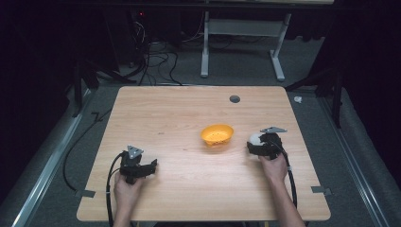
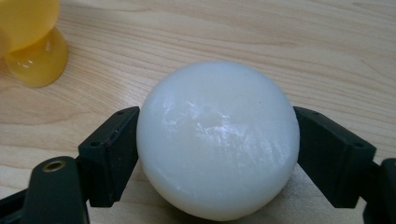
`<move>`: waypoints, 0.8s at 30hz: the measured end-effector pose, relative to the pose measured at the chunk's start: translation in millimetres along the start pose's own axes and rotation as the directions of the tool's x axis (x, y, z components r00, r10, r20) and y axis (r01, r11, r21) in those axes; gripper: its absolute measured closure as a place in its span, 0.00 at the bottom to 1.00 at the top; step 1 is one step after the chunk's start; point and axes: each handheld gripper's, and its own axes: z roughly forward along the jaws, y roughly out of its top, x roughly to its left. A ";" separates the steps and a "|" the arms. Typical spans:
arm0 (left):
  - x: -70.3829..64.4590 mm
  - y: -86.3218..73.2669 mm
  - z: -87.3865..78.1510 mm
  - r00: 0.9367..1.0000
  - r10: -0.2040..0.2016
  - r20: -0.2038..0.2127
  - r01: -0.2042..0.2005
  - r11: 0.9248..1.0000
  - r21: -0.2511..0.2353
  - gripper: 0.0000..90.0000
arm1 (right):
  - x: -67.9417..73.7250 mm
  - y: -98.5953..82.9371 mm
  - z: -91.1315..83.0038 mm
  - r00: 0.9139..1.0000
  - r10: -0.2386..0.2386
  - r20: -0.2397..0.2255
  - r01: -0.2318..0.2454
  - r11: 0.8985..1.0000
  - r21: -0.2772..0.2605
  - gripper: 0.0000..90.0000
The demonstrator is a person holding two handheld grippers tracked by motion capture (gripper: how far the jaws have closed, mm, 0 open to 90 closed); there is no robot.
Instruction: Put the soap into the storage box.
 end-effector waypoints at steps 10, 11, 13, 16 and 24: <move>0.0 0.0 0.0 1.000 0.000 0.000 0.000 1.000 0.000 0.23 | 1.1 -1.1 2.9 1.000 0.002 0.001 -0.002 1.000 -0.001 0.28; 0.0 0.0 0.0 1.000 0.000 0.000 0.000 1.000 0.000 0.23 | 1.2 -1.1 2.9 1.000 -0.001 0.001 0.001 1.000 -0.002 0.28; 0.0 0.0 0.0 1.000 0.000 0.000 0.000 1.000 0.000 0.23 | 1.7 -1.1 2.8 1.000 -0.002 0.005 0.002 1.000 -0.001 0.28; 0.0 0.0 0.0 1.000 0.000 0.000 0.000 1.000 0.000 0.23 | 2.1 -1.1 2.7 1.000 0.001 0.004 -0.001 1.000 -0.001 0.28; 0.0 0.0 0.0 1.000 0.000 0.000 0.000 1.000 0.000 0.23 | 3.7 -0.1 -0.6 1.000 0.001 -0.012 -0.001 1.000 -0.011 0.28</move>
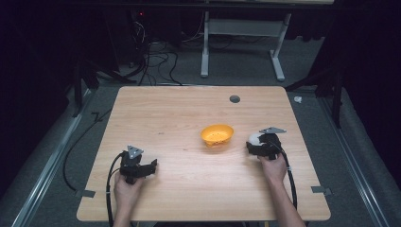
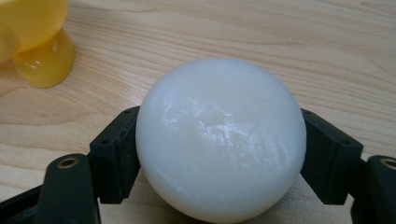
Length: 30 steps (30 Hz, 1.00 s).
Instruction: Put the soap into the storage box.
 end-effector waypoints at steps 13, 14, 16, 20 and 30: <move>0.0 0.0 0.0 1.000 0.000 0.000 0.000 1.000 0.000 0.23 | 3.8 3.6 -13.1 1.000 -0.008 -0.030 0.008 1.000 -0.028 0.28; 0.0 0.0 0.0 1.000 0.000 0.000 0.000 1.000 0.000 0.23 | 4.1 3.8 -13.9 0.999 -0.010 -0.032 0.009 1.000 -0.030 0.28; 0.0 0.0 0.0 1.000 0.000 0.000 0.000 1.000 0.000 0.23 | 4.8 4.2 -15.7 0.999 -0.012 -0.035 0.011 0.999 -0.032 0.28; 0.0 0.0 0.0 1.000 0.000 0.000 0.000 1.000 0.000 0.23 | 6.8 5.6 -20.2 0.999 -0.016 -0.043 0.014 0.999 -0.045 0.28; -0.1 0.0 0.0 1.000 0.000 0.000 0.000 1.000 0.000 0.23 | 9.9 7.4 -28.3 0.998 -0.025 -0.062 0.022 0.998 -0.055 0.28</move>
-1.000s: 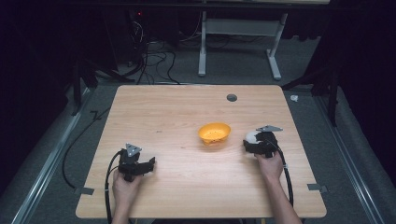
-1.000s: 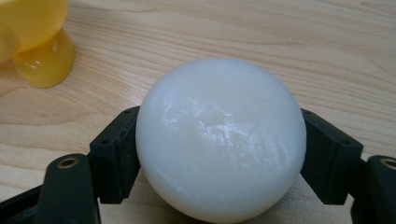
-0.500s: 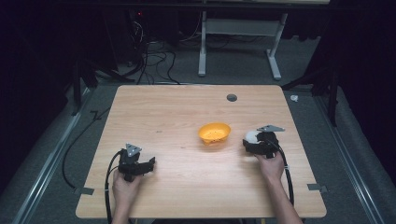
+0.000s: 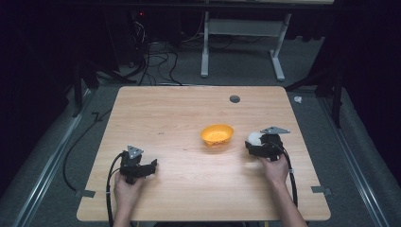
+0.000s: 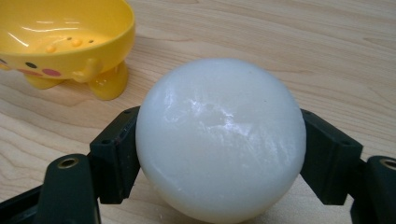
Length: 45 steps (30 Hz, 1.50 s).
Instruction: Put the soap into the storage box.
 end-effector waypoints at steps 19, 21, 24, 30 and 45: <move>0.0 0.0 0.0 1.000 0.000 0.000 0.000 1.000 0.000 0.23 | 15.0 15.5 -9.9 0.998 -0.028 -0.064 0.028 1.000 -0.012 0.28; 0.0 0.0 0.0 1.000 0.000 0.000 0.000 1.000 0.000 0.23 | 16.1 17.4 -11.1 0.997 -0.027 -0.068 0.026 1.000 -0.013 0.28; 0.0 0.0 0.0 1.000 0.000 0.000 0.000 1.000 0.000 0.23 | 17.3 20.4 -12.9 0.997 -0.031 -0.072 0.029 0.999 -0.022 0.28; 0.0 0.0 0.0 1.000 0.000 0.000 0.000 1.000 0.000 0.23 | 21.5 24.9 -16.1 0.995 -0.043 -0.085 0.041 0.999 -0.030 0.28; 0.1 0.0 0.0 1.000 -0.001 0.000 0.001 1.000 0.000 0.23 | 34.7 37.7 -19.7 0.988 -0.080 -0.134 0.074 0.996 -0.050 0.28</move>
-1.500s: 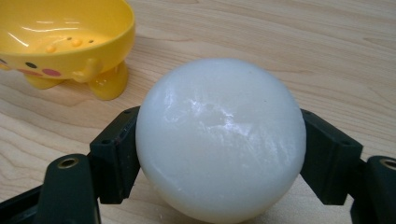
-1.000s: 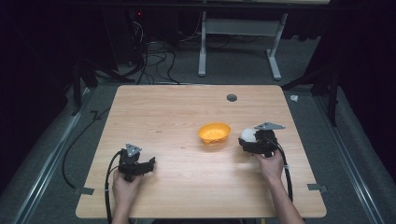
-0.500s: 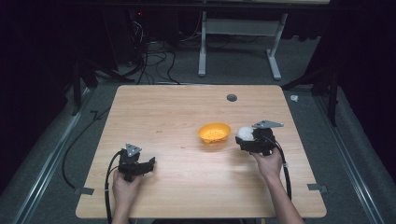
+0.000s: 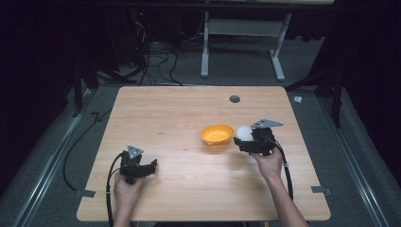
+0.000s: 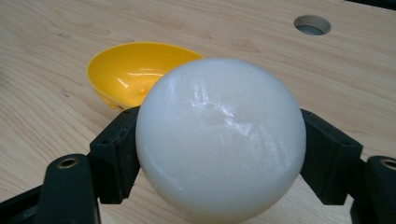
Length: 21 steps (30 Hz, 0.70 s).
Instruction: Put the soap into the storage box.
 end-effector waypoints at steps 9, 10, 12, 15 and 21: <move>0.0 0.0 0.0 1.000 0.000 0.000 0.000 1.000 0.000 0.23 | 5.6 9.7 0.2 1.000 -0.016 -0.020 0.016 1.000 -0.010 0.28; 0.0 0.0 0.0 1.000 0.000 0.000 0.000 1.000 0.000 0.23 | 6.1 10.6 0.3 1.000 -0.018 -0.022 0.018 1.000 -0.009 0.28; 0.0 0.0 0.0 1.000 0.000 0.000 0.000 1.000 0.000 0.23 | 7.8 13.4 1.1 0.999 -0.023 -0.031 0.023 1.000 -0.010 0.28; 0.0 0.0 0.0 1.000 0.000 0.000 0.000 1.000 0.000 0.23 | 10.0 16.0 3.1 0.999 -0.034 -0.038 0.034 0.999 -0.008 0.28; 0.0 0.0 0.0 1.000 0.000 0.000 0.000 1.000 0.000 0.23 | 14.3 20.2 8.8 0.998 -0.045 -0.051 0.045 0.999 0.001 0.28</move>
